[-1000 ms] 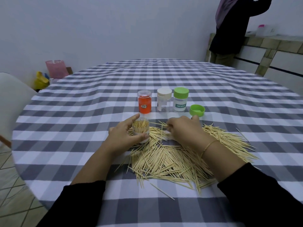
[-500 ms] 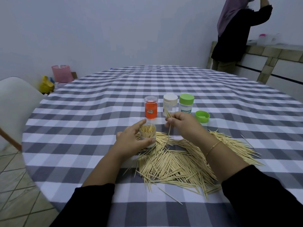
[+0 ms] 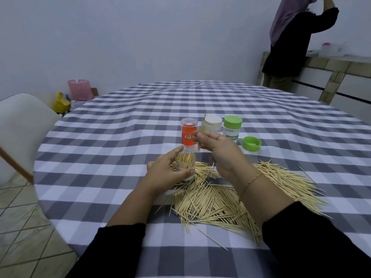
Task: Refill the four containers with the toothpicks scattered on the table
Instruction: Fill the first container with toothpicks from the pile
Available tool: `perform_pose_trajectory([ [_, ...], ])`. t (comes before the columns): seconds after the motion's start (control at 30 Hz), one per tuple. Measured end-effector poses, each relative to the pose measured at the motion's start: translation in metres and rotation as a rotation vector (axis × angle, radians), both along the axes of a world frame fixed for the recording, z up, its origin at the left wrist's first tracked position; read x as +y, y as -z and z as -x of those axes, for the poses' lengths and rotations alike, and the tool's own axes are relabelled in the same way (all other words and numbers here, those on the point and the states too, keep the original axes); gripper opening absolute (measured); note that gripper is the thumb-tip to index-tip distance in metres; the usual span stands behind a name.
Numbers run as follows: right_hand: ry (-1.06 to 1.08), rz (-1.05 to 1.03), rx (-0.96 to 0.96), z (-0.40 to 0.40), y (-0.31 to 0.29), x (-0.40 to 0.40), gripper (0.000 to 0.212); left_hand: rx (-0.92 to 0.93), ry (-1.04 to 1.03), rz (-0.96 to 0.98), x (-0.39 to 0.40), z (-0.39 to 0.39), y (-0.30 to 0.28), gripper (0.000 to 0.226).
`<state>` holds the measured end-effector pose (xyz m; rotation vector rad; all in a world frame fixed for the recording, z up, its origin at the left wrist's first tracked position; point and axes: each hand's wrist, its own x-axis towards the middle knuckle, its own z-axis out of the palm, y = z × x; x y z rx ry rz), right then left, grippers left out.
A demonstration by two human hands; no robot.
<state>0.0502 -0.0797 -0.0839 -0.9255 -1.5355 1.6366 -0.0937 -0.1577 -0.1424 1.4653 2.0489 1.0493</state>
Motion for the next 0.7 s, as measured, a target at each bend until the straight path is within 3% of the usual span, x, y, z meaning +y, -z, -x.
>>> perform_pose_trajectory([
  [0.23, -0.066, 0.167, 0.112, 0.015, 0.015, -0.014, 0.027, -0.020, 0.027, -0.035, -0.002, -0.001, -0.002, 0.091],
  [0.43, -0.069, 0.075, -0.020, 0.015, 0.030, -0.013, 0.023, -0.003, 0.015, -0.046, -0.008, -0.006, -0.010, 0.058],
  [0.7, -0.056, -0.245, -0.150, 0.016, 0.019, -0.016, 0.041, -0.022, 0.015, -0.053, -0.004, -0.004, -0.004, 0.085],
])
